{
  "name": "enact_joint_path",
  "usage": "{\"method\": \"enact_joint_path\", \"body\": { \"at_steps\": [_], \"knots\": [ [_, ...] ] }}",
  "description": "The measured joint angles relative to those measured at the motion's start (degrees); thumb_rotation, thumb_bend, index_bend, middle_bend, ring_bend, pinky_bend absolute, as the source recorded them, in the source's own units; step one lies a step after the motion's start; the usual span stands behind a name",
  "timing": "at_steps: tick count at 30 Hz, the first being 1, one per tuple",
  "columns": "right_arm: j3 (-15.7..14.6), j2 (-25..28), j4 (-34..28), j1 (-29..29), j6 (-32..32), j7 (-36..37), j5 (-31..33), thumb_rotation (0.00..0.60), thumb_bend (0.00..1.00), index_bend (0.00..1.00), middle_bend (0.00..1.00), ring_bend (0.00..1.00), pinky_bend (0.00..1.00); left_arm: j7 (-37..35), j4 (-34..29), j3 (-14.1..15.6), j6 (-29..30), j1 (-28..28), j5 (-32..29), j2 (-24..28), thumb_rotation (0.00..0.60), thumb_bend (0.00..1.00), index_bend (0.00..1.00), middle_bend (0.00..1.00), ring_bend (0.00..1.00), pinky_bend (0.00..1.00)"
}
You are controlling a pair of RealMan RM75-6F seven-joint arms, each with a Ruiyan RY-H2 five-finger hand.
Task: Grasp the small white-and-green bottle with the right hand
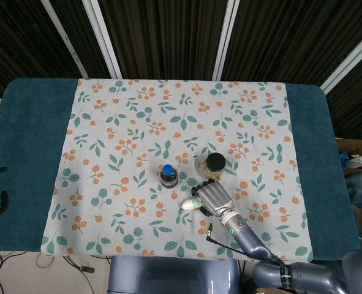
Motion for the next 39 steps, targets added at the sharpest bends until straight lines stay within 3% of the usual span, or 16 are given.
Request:
{"method": "enact_joint_path", "body": {
  "at_steps": [16,23,31,35,39],
  "knots": [
    [-0.9,4.0,-4.3,0.1,-0.9,5.2,1.0,0.600,0.37,0.51,0.52,0.42,0.32,-0.4,-0.4,0.0,-0.1,0.1,-0.3,0.1,0.600,0.54,0.18,0.05,0.10,0.02],
    [-0.6,6.7,-7.7,-0.3,-2.2,11.2,1.1,0.600,0.37,0.51,0.53,0.43,0.32,-0.5,-0.6,0.1,-0.2,0.1,-0.4,0.2,0.600,0.55,0.18,0.05,0.10,0.02],
    [1.0,12.6,-13.2,-1.3,-5.3,24.9,-0.5,0.600,0.37,0.51,0.53,0.43,0.32,-0.8,-0.8,0.0,-0.3,0.1,-0.6,0.3,0.600,0.55,0.18,0.05,0.10,0.02],
    [2.5,15.7,-15.5,-2.1,-7.2,34.9,-2.1,0.600,0.37,0.51,0.53,0.43,0.32,-0.7,-1.1,0.1,-0.2,0.2,-0.6,0.4,0.600,0.55,0.18,0.05,0.10,0.02],
    [4.4,19.6,-17.5,-3.2,-9.5,49.6,-5.5,0.600,0.37,0.52,0.53,0.43,0.32,-0.7,-1.1,0.1,-0.1,0.2,-0.6,0.4,0.600,0.55,0.18,0.05,0.10,0.02]
  ]
}}
